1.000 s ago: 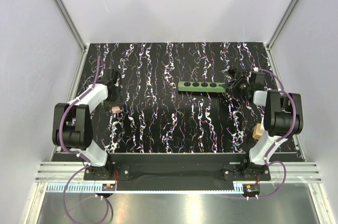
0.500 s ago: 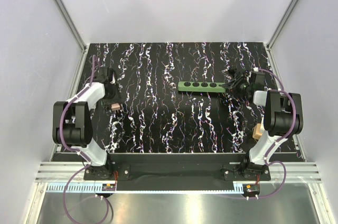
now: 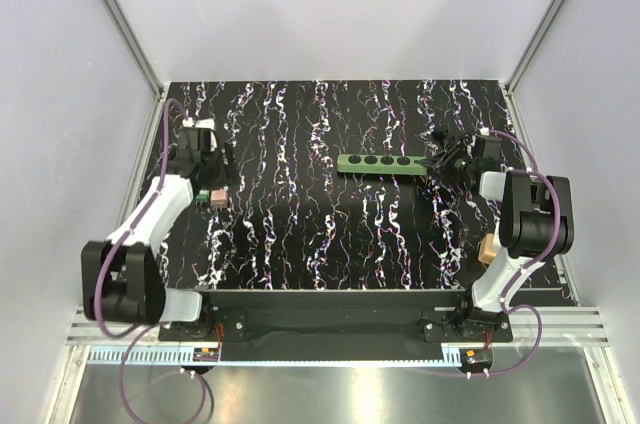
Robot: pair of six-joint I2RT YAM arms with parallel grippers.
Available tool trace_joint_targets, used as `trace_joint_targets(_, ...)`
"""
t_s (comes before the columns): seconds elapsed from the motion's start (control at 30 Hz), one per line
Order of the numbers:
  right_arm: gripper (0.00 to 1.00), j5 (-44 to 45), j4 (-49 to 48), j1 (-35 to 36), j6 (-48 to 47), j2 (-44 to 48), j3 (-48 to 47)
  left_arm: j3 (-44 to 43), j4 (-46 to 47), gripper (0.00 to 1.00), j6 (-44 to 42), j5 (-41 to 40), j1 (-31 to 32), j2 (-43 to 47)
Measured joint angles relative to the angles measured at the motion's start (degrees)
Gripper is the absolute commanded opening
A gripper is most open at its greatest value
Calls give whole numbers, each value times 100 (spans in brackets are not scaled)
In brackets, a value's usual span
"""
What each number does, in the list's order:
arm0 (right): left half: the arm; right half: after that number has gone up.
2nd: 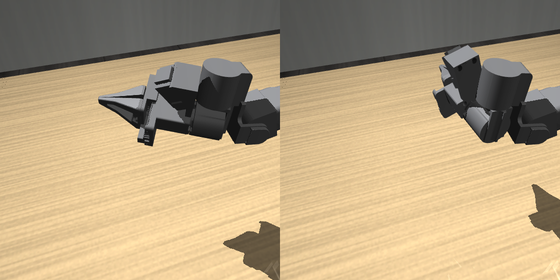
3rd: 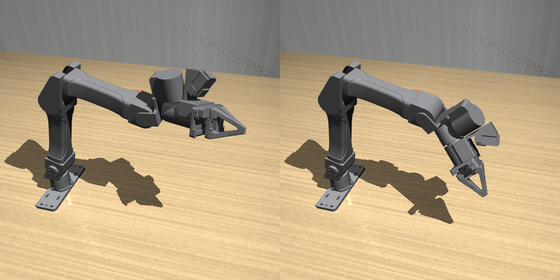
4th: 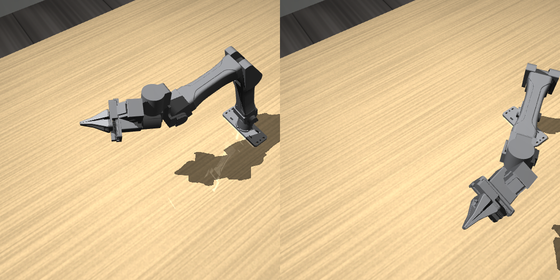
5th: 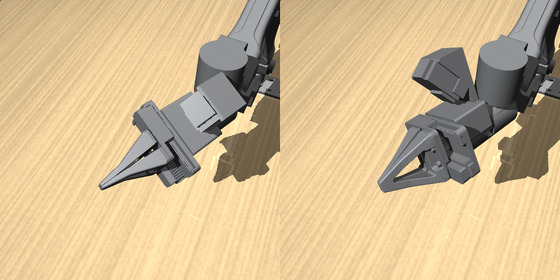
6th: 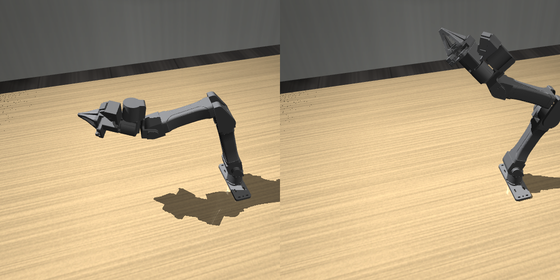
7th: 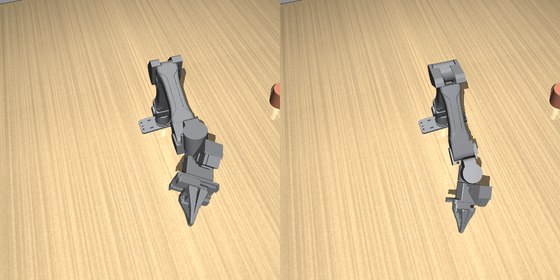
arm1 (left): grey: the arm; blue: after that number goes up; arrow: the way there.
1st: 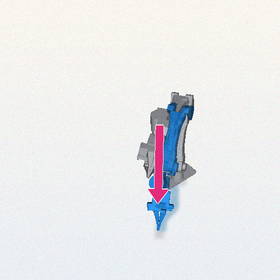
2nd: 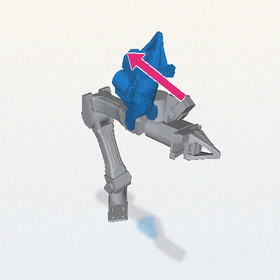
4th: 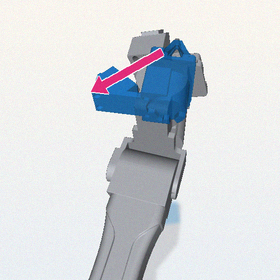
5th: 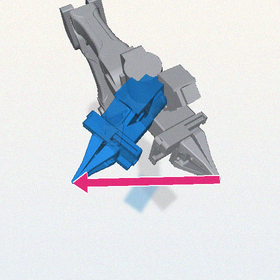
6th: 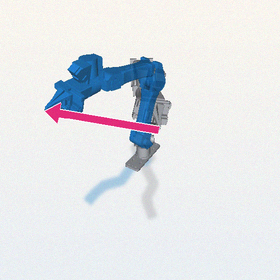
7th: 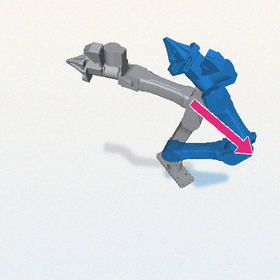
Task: Pull the plug off the socket
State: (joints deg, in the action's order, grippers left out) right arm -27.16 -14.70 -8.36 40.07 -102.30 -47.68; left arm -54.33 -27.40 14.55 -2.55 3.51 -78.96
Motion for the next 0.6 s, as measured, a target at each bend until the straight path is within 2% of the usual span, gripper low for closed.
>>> trace_joint_targets(0.17,0,-2,0,0,0,0,2,101,184,75,-127,131,431,706)
trace_joint_targets(0.6,0,-114,-48,0,-92,0,9,422,455,75,-98,946,673,2304)
